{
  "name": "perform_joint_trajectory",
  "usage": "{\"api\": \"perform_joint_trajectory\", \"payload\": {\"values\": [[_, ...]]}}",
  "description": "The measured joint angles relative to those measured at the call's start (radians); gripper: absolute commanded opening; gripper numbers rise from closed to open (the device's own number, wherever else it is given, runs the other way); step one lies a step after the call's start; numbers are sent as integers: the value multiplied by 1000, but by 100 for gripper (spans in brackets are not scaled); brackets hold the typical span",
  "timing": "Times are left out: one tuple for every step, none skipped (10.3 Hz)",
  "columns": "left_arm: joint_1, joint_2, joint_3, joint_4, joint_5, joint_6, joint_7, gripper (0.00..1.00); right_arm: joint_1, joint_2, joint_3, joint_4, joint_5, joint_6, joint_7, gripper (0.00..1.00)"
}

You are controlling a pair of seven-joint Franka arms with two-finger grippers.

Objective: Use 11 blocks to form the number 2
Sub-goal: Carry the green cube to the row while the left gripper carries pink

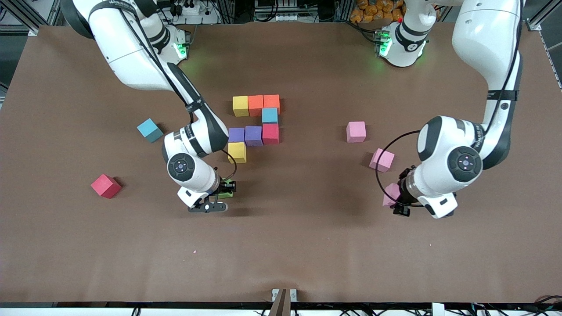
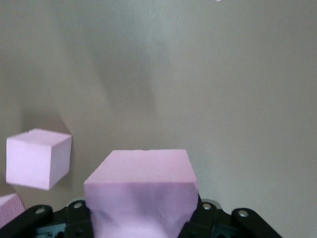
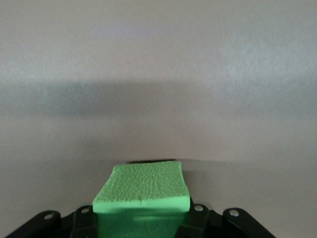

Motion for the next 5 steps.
{"api": "perform_joint_trajectory", "payload": {"values": [[-15, 1, -1, -2, 0, -2, -27, 35, 14, -9, 0, -14, 0, 5, 25, 33], [-30, 2, -2, -4, 0, -3, -46, 35, 25, -25, 0, -32, 0, 6, 43, 33], [-42, 4, -2, -6, 0, -3, -63, 35, 34, -40, 0, -53, 1, 8, 59, 33], [-48, 7, -2, -8, 0, -3, -74, 35, 42, -50, 0, -73, 1, 19, 65, 34], [-51, 8, -2, -8, 0, -3, -85, 35, 49, -52, 0, -90, 1, 36, 66, 35]]}}
